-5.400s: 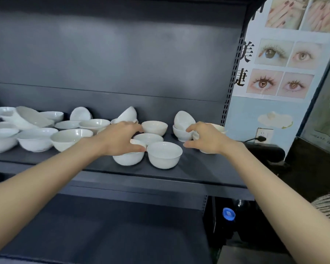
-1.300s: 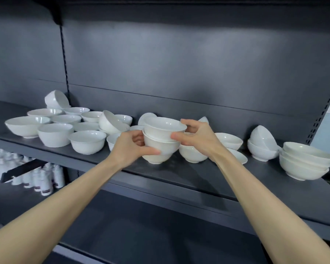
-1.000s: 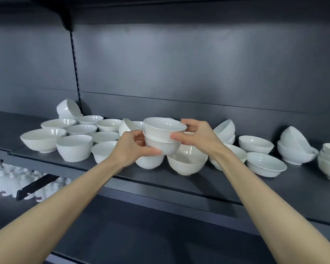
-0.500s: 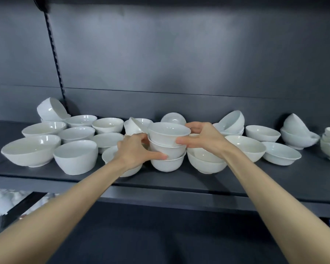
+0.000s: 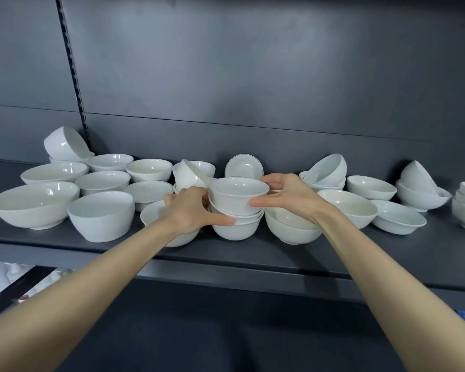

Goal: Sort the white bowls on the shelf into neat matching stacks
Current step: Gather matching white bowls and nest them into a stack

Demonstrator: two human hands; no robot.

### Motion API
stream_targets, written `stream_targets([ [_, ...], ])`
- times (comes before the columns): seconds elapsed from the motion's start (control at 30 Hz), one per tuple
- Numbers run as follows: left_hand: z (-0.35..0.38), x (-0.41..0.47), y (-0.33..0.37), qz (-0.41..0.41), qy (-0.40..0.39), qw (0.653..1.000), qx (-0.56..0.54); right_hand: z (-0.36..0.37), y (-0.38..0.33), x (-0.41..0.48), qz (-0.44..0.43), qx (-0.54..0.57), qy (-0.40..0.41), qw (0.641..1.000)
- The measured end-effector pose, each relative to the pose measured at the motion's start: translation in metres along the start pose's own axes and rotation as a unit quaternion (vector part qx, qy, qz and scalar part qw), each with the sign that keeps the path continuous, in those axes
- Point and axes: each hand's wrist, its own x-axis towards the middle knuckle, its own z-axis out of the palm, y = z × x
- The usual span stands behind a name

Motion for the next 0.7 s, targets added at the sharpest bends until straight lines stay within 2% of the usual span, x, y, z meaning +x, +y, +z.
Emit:
stream_targets([
  [0.7,-0.0034,0.0021,-0.0026,0.008,0.000,0.999,0.054,0.0022,0.0018,0.0055,-0.035,0.006,-0.014,0.999],
])
